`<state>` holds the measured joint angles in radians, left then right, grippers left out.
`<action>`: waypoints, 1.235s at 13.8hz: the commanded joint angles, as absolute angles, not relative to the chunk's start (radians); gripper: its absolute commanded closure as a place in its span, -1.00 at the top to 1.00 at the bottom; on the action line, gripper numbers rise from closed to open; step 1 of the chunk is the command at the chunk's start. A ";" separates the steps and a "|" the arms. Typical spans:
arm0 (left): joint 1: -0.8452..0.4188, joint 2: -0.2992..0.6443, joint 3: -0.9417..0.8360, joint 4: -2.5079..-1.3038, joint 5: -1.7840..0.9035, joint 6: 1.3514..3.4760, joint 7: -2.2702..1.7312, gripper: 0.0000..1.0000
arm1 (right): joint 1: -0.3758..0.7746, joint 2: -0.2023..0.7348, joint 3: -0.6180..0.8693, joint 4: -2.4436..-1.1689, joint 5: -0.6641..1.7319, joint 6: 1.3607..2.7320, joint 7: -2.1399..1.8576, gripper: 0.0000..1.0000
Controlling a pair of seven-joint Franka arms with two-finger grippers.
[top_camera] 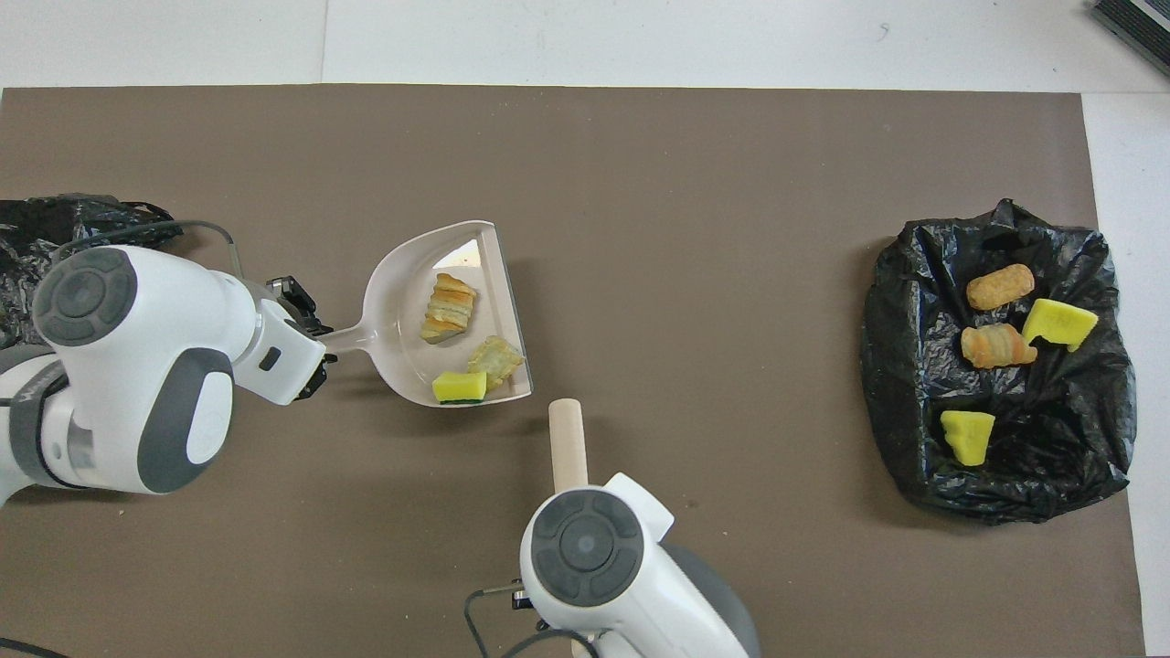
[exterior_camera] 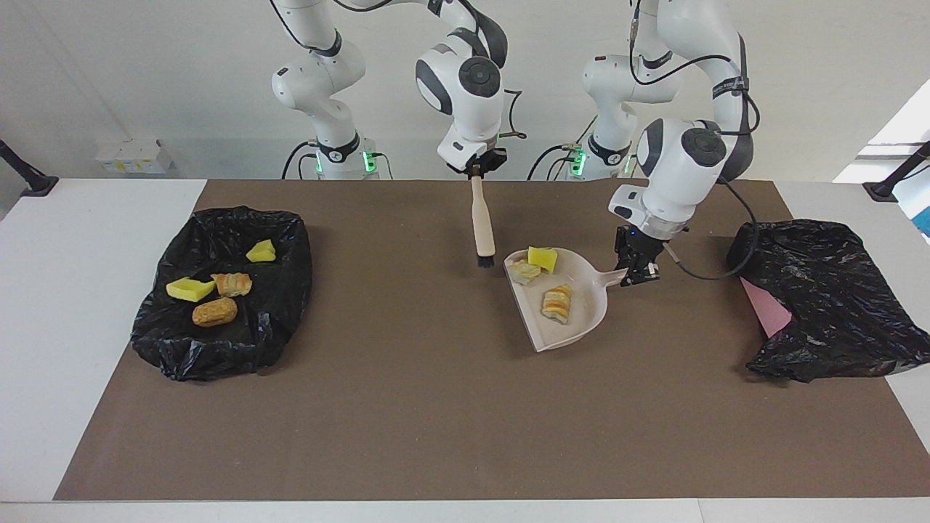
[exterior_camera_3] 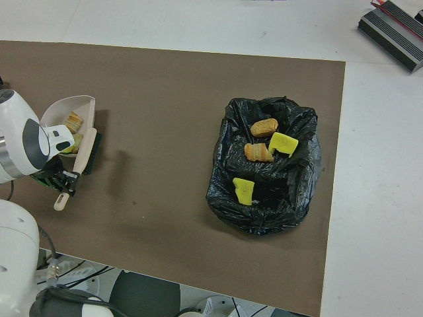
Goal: Sweep and dump trash in bin
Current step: 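Carry the dustpan to the nearer bag and tip it with the left gripper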
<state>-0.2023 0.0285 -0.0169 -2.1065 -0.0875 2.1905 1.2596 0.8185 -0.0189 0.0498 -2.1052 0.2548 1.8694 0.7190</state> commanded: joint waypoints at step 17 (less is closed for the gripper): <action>0.429 0.205 -0.015 -1.576 -0.094 1.795 1.859 -1.00 | 1.022 -0.133 0.066 -2.434 0.250 2.190 0.899 -1.00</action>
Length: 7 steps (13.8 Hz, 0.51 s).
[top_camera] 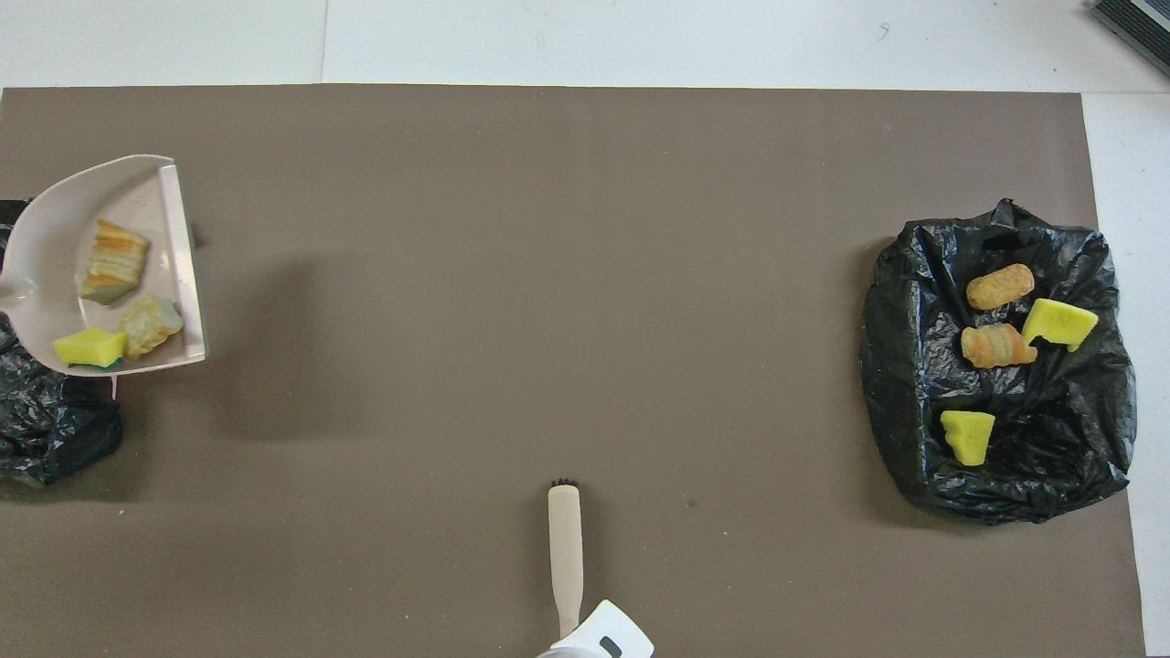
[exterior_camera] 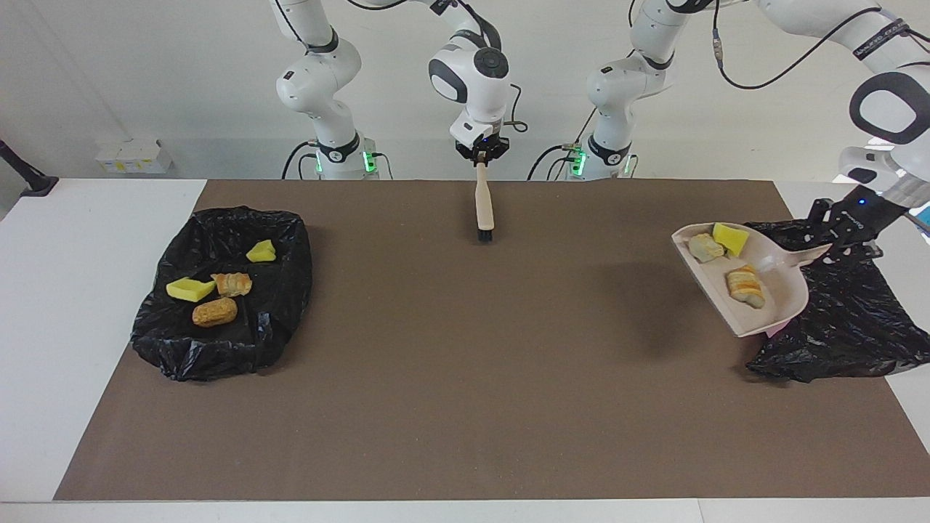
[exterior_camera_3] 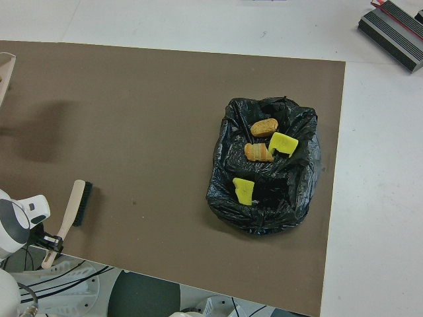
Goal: Sweep and dump trash in bin
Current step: 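Carry the dustpan to the nearer bag and tip it with the left gripper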
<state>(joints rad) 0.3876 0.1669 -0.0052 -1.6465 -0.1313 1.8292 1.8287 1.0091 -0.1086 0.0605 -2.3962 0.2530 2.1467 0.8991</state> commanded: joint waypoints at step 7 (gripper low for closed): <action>0.496 0.236 -0.011 -1.517 0.271 1.981 1.921 -1.00 | 1.019 -0.115 0.064 -2.444 0.303 2.210 0.897 -0.46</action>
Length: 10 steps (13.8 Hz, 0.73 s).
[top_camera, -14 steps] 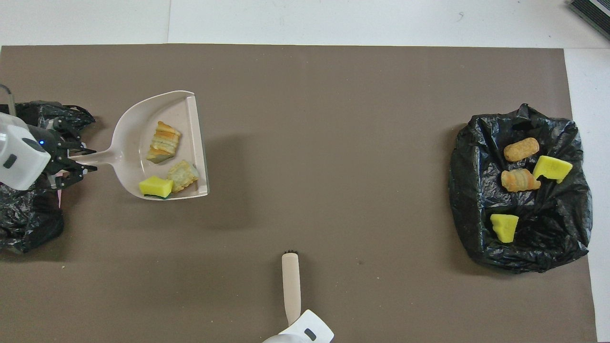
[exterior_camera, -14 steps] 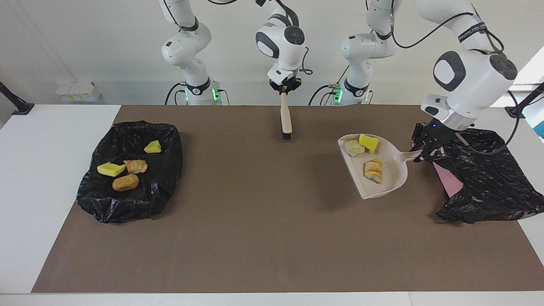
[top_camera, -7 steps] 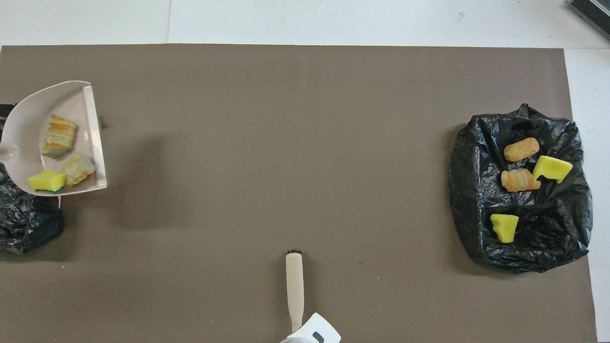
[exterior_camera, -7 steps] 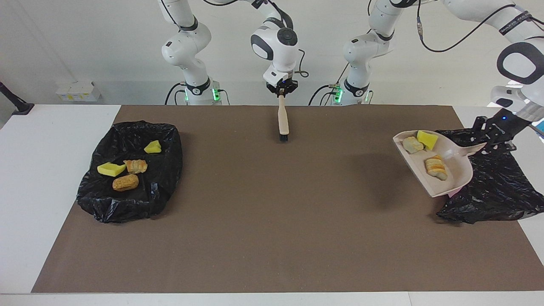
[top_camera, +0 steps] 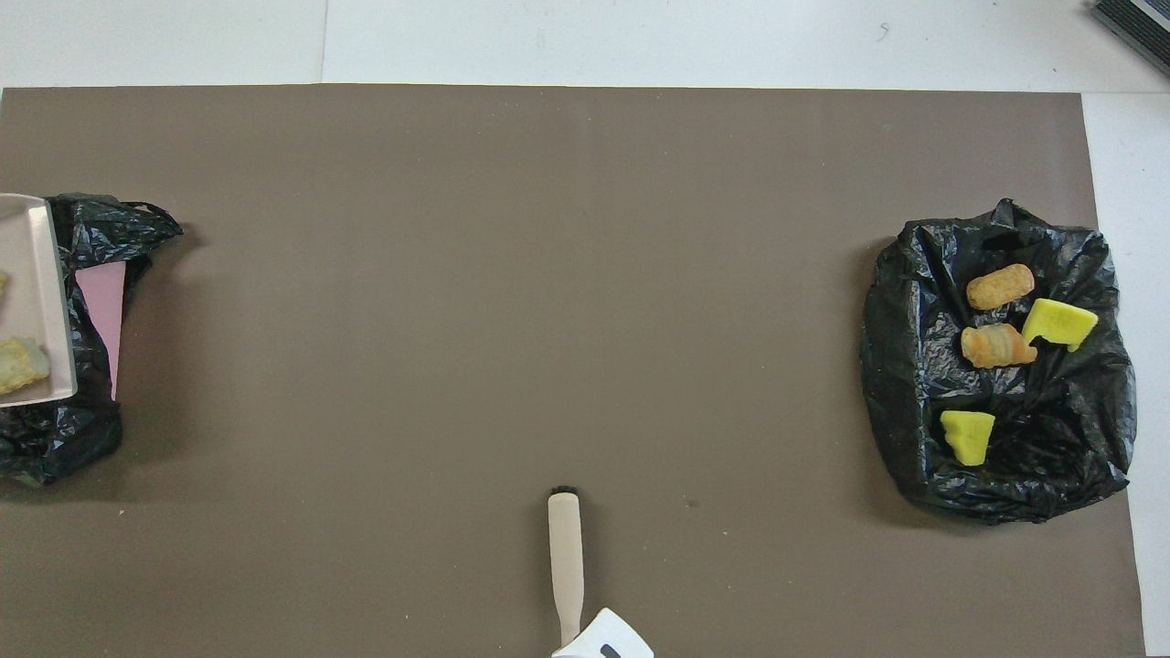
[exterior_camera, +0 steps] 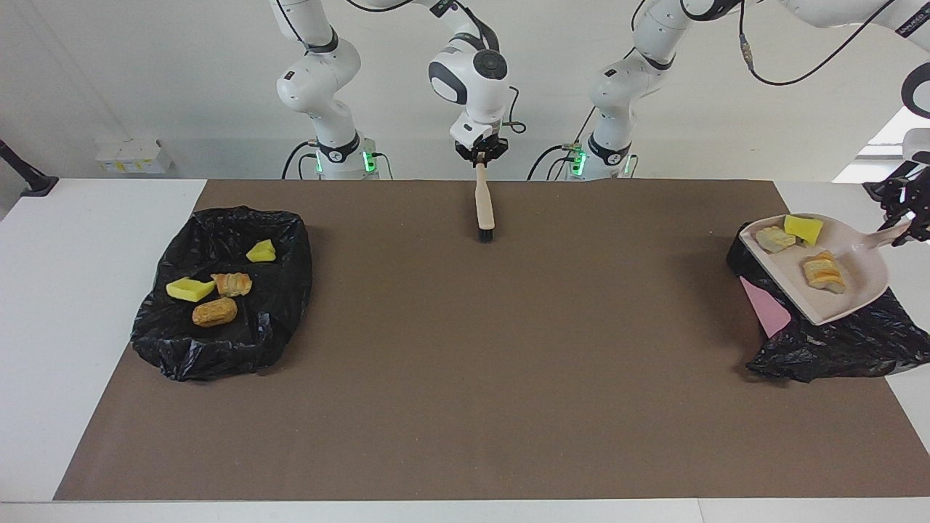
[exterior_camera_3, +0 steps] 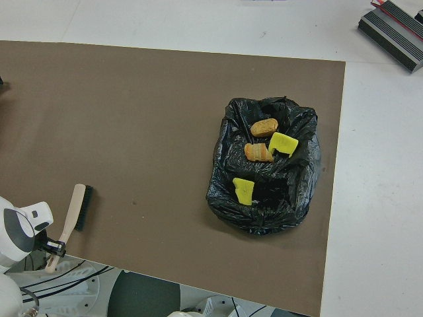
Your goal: Sweep and dump trash in bin
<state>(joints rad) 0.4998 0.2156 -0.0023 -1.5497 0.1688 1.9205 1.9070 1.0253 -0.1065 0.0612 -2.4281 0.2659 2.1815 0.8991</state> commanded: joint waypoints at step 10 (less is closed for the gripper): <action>0.405 0.168 -0.014 -1.608 0.840 2.108 1.723 -1.00 | 0.816 -0.173 0.051 -2.316 0.176 2.177 0.884 0.61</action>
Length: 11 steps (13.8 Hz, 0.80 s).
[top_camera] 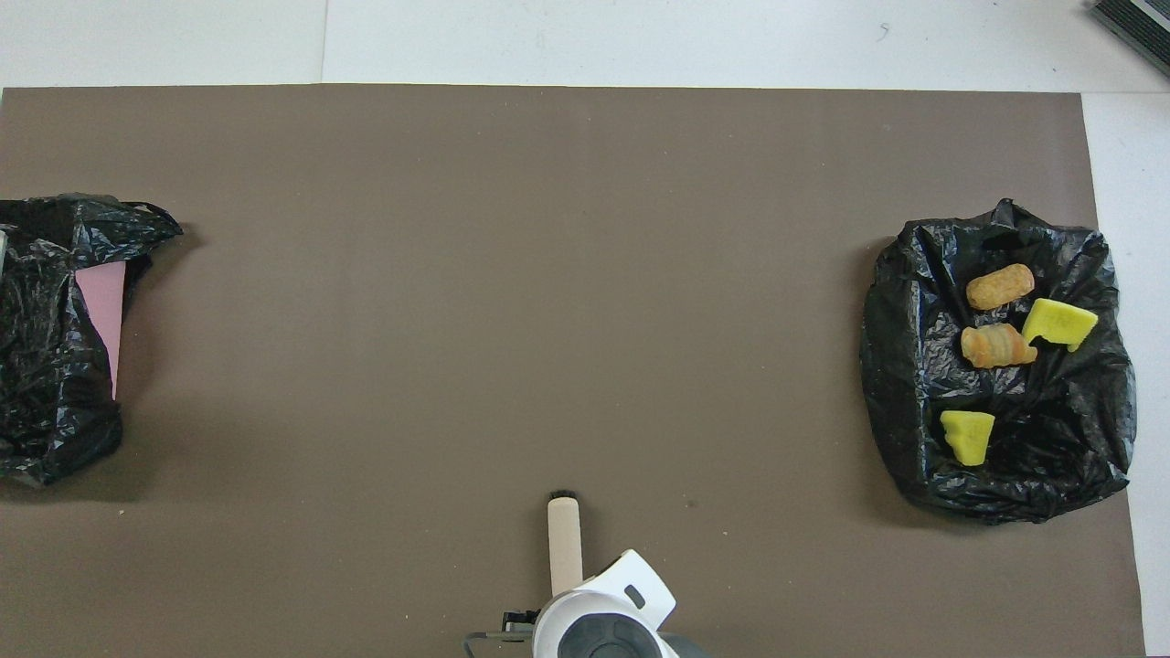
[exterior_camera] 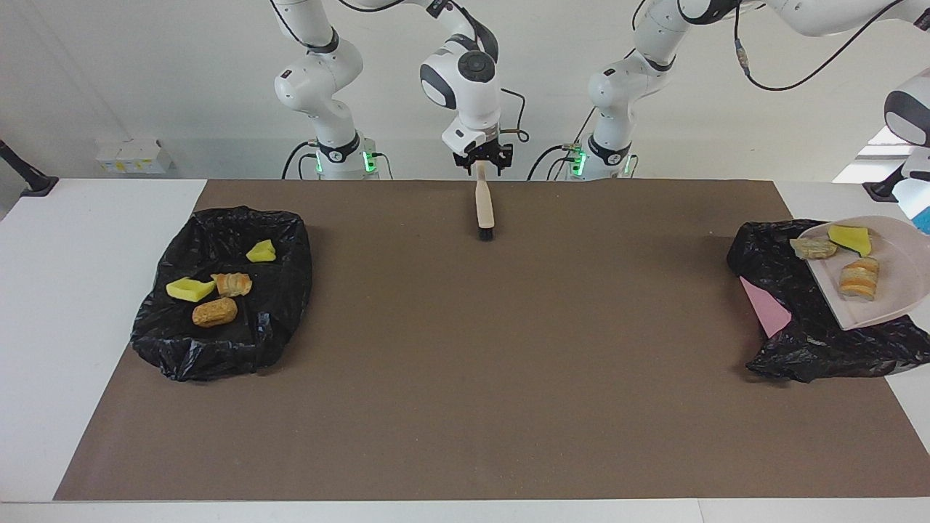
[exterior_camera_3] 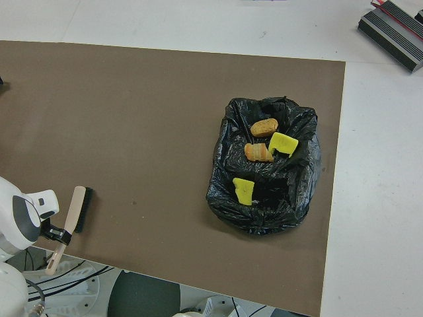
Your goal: Sweep and dump trash in bin
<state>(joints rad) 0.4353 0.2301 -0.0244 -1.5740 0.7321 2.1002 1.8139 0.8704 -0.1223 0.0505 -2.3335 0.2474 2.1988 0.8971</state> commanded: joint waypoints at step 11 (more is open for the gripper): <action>0.337 0.118 -0.014 -1.655 1.005 1.976 1.562 -1.00 | 0.312 -0.224 0.055 -2.054 -0.055 2.011 0.427 1.00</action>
<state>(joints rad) 0.3614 0.1525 -0.0254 -1.6212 0.9553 1.9916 1.6057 0.3770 -0.2371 0.0414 -2.1232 -0.0346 2.0751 0.5369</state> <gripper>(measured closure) 0.687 0.000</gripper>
